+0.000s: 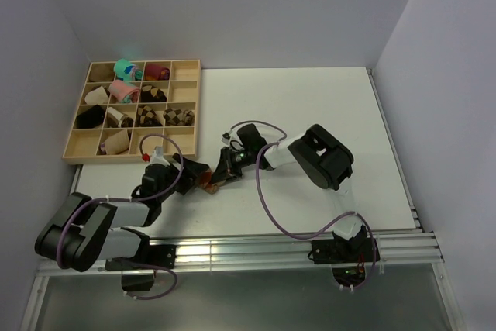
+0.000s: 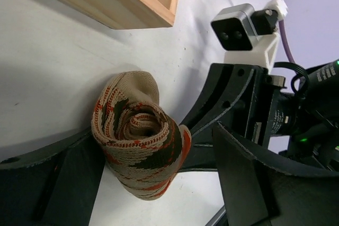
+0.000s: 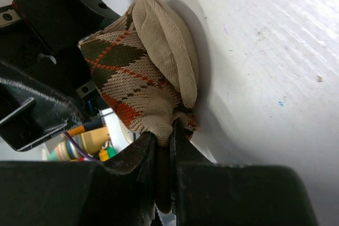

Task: Roll the socks
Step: Pick up the sock at the center of the board.

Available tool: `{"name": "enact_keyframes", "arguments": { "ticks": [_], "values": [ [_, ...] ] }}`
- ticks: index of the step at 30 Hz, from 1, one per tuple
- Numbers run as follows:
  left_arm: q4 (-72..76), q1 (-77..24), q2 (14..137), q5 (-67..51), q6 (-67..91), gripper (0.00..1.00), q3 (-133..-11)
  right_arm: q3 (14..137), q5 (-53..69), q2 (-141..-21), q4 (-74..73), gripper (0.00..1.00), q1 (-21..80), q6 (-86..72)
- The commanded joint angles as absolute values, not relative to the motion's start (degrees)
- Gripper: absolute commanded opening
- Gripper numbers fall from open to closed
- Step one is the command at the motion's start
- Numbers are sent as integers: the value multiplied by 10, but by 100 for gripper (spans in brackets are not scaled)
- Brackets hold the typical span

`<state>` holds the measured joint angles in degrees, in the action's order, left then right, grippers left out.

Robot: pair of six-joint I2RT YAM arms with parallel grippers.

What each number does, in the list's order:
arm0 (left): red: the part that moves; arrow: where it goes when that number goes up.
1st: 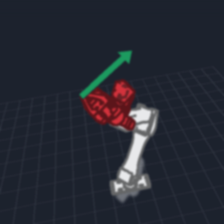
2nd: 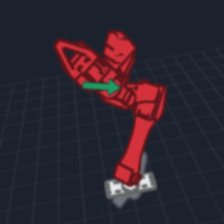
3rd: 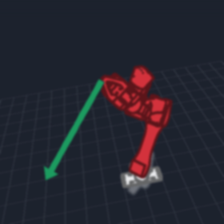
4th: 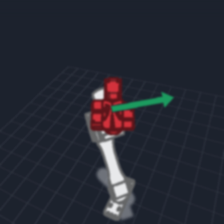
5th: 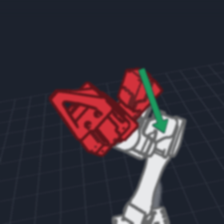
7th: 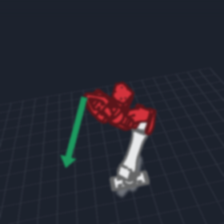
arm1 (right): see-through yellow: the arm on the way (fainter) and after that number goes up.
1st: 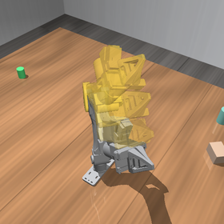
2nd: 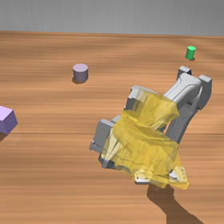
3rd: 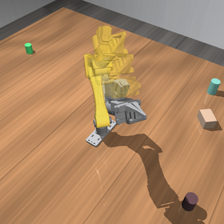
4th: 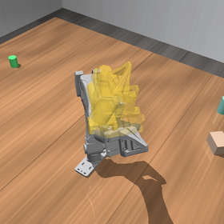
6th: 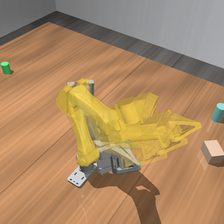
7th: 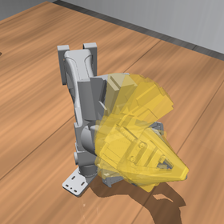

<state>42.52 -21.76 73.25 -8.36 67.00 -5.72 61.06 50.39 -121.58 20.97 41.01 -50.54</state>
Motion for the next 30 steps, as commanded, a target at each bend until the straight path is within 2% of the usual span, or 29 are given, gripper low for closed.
{"name": "enact_keyframes", "arguments": {
  "ticks": [1,6,12,15,16,18,19,20,21,22,24,25,28,30],
  "values": [
    [399,-226,777,-143,655,83,-47,589,468,-1248,187,0,416,-531],
    [418,-242,794,-166,649,81,-56,582,475,-1251,249,0,413,-575],
    [430,-248,806,-182,643,70,-62,571,480,-1252,304,0,408,-612],
    [430,-250,808,-187,641,58,-67,570,481,-1252,323,0,404,-621],
    [430,-250,809,-187,639,48,-69,574,481,-1252,323,0,404,-620],
    [427,-251,811,-189,636,36,-76,576,481,-1249,324,0,404,-618],
    [425,-251,811,-190,635,21,-78,576,480,-1247,323,0,404,-617],
    [413,-252,809,-190,634,13,-85,576,479,-1245,326,0,404,-615],
    [402,-252,805,-187,631,3,-90,573,476,-1238,324,2,404,-613],
    [382,-252,798,-173,627,1,-95,573,475,-1235,320,7,403,-608],
    [319,-252,760,-154,619,1,-109,568,467,-1223,297,16,403,-584],
    [295,-252,745,-145,614,0,-116,563,462,-1204,291,27,401,-576],
    [187,-252,689,-98,589,0,-154,547,439,-1157,250,44,392,-532],
    [147,-252,662,-73,572,0,-177,552,425,-1130,183,50,386,-477]
  ]
}}
